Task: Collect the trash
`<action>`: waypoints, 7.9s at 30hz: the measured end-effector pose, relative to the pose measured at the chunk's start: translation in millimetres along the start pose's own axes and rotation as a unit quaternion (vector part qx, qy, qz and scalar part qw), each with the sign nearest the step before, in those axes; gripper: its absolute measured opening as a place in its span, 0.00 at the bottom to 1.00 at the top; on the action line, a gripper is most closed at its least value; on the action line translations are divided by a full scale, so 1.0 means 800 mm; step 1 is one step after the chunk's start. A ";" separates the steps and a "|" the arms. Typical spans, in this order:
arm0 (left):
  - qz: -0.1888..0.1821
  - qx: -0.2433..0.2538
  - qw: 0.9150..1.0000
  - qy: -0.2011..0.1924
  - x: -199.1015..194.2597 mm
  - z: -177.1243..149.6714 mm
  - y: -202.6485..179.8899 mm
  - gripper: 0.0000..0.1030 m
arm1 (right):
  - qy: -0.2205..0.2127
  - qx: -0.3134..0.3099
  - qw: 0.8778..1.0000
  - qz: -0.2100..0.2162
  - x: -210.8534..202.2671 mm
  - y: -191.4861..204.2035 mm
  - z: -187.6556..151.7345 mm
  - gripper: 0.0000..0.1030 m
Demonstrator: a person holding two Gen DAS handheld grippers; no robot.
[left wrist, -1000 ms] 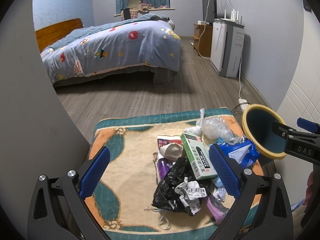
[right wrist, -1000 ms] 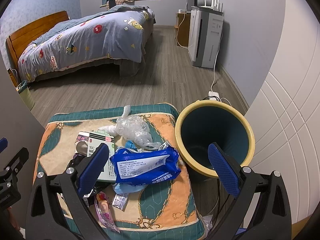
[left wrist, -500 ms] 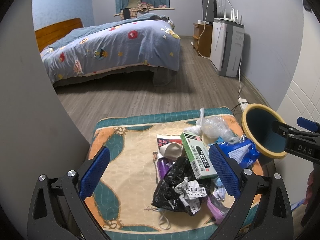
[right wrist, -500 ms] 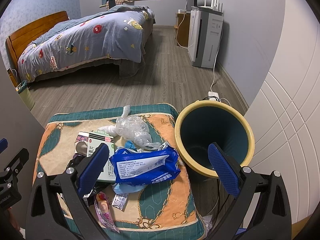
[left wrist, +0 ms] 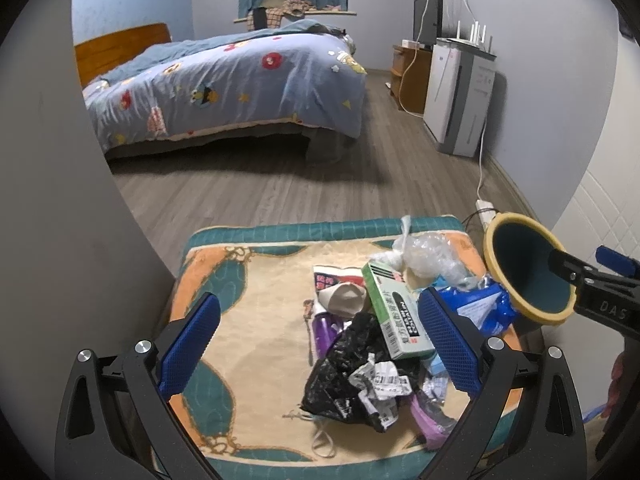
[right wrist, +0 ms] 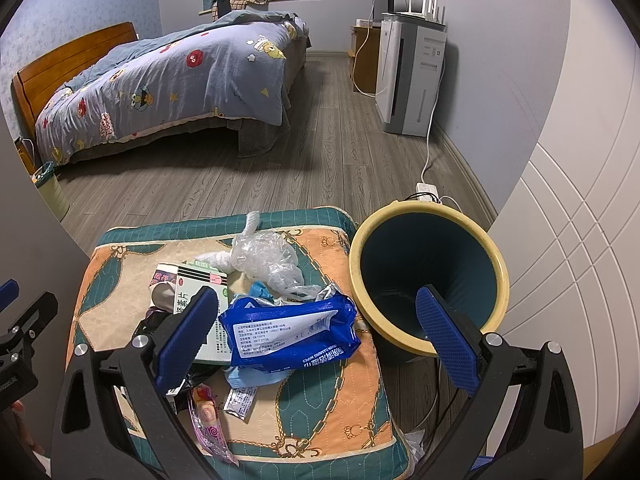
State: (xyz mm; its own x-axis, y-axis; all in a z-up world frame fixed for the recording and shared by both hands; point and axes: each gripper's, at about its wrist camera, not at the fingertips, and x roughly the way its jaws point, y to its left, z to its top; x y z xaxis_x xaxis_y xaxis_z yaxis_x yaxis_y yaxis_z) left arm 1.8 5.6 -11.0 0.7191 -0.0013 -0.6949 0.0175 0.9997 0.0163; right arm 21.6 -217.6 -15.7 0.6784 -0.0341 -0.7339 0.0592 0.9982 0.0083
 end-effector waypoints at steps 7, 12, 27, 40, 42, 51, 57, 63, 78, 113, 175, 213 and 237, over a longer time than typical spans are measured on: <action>0.008 0.026 1.000 -0.003 -0.001 0.001 -0.009 0.95 | 0.000 0.000 1.000 0.000 0.000 0.000 0.000 0.95; 0.002 0.035 0.999 -0.006 0.001 0.001 -0.012 0.95 | 0.002 -0.001 1.000 0.000 0.001 0.000 -0.001 0.95; -0.018 0.012 1.000 -0.010 -0.009 0.005 0.005 0.95 | 0.076 -0.016 0.996 0.053 0.030 0.024 -0.031 0.95; 0.005 0.006 1.000 0.009 0.025 0.015 0.020 0.95 | 0.095 -0.020 0.994 0.059 0.072 0.024 -0.015 0.95; 0.007 0.005 1.000 0.008 0.030 0.019 0.021 0.95 | 0.107 -0.041 0.992 0.059 0.085 0.035 -0.020 0.94; 0.009 -0.015 0.999 0.035 0.077 0.028 0.024 0.95 | 0.159 -0.096 0.981 0.057 0.145 0.072 -0.045 0.85; -0.002 -0.004 0.999 0.049 0.096 0.025 0.013 0.95 | 0.187 -0.115 0.974 0.048 0.170 0.082 -0.057 0.56; -0.011 0.020 0.998 0.055 0.105 0.023 -0.006 0.95 | 0.180 -0.085 0.978 0.059 0.155 0.065 -0.044 0.44; -0.067 0.045 0.988 0.130 0.165 0.000 -0.059 0.95 | 0.122 0.013 0.984 0.126 0.108 0.005 0.033 0.36; -0.090 0.129 0.972 0.173 0.197 -0.012 -0.125 0.25 | 0.127 0.031 0.974 0.182 0.115 -0.020 0.053 0.34; -0.217 0.219 0.947 0.092 0.221 0.043 -0.358 0.58 | 0.113 0.218 0.968 0.056 0.200 -0.303 0.053 0.34; -0.048 0.041 0.997 0.037 0.099 0.060 -0.022 0.93 | 0.101 0.076 0.992 0.030 0.141 -0.138 0.096 0.94; -0.080 0.057 0.982 0.162 0.162 -0.035 0.005 0.93 | 0.162 -0.016 0.984 0.067 0.189 0.023 0.054 0.94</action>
State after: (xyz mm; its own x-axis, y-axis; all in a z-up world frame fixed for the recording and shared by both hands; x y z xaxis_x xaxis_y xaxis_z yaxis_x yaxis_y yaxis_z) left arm 75.6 9.7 -120.9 0.4419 -0.1311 -0.8874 0.2020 0.9784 -0.0440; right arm 156.8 -206.4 -96.7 0.4090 0.1093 -0.9060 -0.0411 0.9940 0.1014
